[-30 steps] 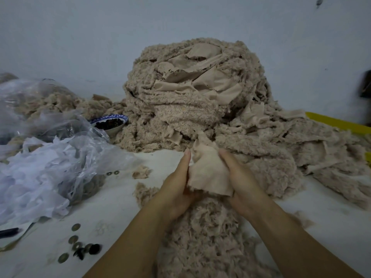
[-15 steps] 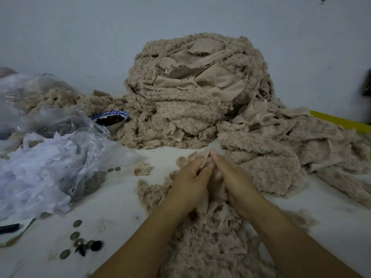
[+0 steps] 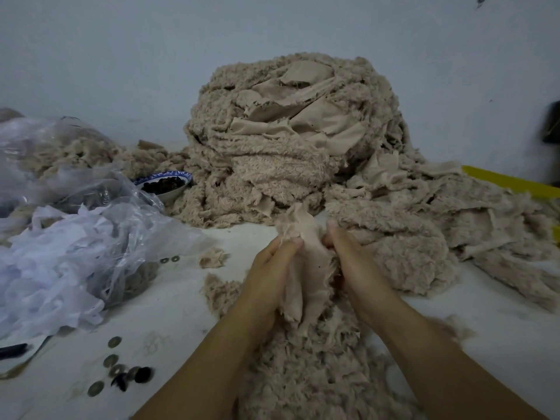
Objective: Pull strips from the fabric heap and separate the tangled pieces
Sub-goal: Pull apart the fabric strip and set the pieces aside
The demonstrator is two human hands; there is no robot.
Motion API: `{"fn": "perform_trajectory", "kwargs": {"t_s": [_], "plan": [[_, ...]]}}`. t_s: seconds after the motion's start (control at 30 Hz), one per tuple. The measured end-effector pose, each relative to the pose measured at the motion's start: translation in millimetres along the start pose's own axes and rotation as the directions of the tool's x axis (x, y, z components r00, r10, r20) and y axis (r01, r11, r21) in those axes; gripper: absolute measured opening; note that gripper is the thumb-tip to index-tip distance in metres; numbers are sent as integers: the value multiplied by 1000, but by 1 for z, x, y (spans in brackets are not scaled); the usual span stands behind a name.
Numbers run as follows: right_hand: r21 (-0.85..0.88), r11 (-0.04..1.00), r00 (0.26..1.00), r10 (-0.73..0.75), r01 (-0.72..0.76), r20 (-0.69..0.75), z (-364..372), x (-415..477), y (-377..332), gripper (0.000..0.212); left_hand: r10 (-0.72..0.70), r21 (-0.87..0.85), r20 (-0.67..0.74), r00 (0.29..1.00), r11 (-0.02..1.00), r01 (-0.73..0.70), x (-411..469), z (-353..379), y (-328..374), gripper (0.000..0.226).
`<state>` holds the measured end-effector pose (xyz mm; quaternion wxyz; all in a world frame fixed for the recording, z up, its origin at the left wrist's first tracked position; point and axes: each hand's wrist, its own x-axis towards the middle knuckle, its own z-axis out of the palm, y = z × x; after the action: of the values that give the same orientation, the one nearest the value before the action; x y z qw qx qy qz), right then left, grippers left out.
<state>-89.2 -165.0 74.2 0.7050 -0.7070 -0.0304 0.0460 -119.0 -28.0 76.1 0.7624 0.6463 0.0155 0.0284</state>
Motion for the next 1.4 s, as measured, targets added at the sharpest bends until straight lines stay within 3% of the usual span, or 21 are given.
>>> {"fn": "perform_trajectory", "kwargs": {"t_s": [0.1, 0.13, 0.2, 0.33, 0.4, 0.47, 0.6, 0.67, 0.77, 0.93, 1.0, 1.07, 1.13, 1.2, 1.3, 1.4], "plan": [[53, 997, 998, -52, 55, -45, 0, 1, -2, 28, 15, 66, 23, 1000, 998, -16, -1, 1, 0, 25], [94, 993, 995, -66, 72, -68, -2, 2, -3, 20, 12, 81, 15, 1000, 997, -13, -2, 2, -1, 23], [107, 988, 988, -99, 111, -117, -7, 5, -5, 18, -33, 87, -6, 999, 996, 34, -1, 3, -1, 24], [-73, 965, 958, -260, 252, -122, -3, 2, -5, 17, -98, 28, 65, 993, 995, 97, 2, 3, 2, 74], [-128, 945, 945, -314, 302, -95, 2, 1, -4, 16, -29, 76, 30, 999, 997, 26, 4, 4, -2, 61], [-109, 952, 951, -297, 287, -89, 3, 2, -4, 15, 13, 21, -126, 992, 1000, -10, 9, 1, -3, 37], [33, 982, 966, -175, 185, -192, -12, 9, -5, 17, -99, -387, -357, 929, 921, -51, 23, -26, 7, 34], [35, 987, 960, -142, 155, -241, -20, 11, -5, 17, -142, -491, -366, 920, 869, -61, 26, -38, 11, 32], [-17, 990, 970, -140, 139, -199, -25, 11, 0, 19, -124, -582, -243, 962, 812, -43, 23, -36, 16, 27], [-130, 985, 992, -106, 113, 62, -7, 3, 2, 59, -101, -459, -28, 994, 885, 77, 13, -19, 15, 31], [2, 999, 984, -51, 52, 171, -1, 1, 3, 66, -72, -359, 48, 996, 930, 84, 9, -15, 13, 22], [121, 993, 970, -36, 7, 239, 1, 0, 4, 70, -66, -126, 35, 997, 990, 70, 8, -13, 7, 20], [175, 984, 980, -46, 12, 193, 0, 0, 2, 64, -61, 113, 54, 997, 992, 54, 7, -11, 3, 19], [166, 985, 995, -56, 43, 78, -3, 1, -1, 42, -71, 203, 119, 990, 978, 46, 5, -9, 1, 27], [35, 993, 992, -115, 114, 50, -3, -2, -2, 33, -23, 175, 195, 980, 984, -12, 3, -9, 5, 25], [-76, 985, 982, -142, 152, 125, 2, -8, 0, 33, 20, 117, 85, 996, 993, -29, 6, -11, 5, 40]]}}
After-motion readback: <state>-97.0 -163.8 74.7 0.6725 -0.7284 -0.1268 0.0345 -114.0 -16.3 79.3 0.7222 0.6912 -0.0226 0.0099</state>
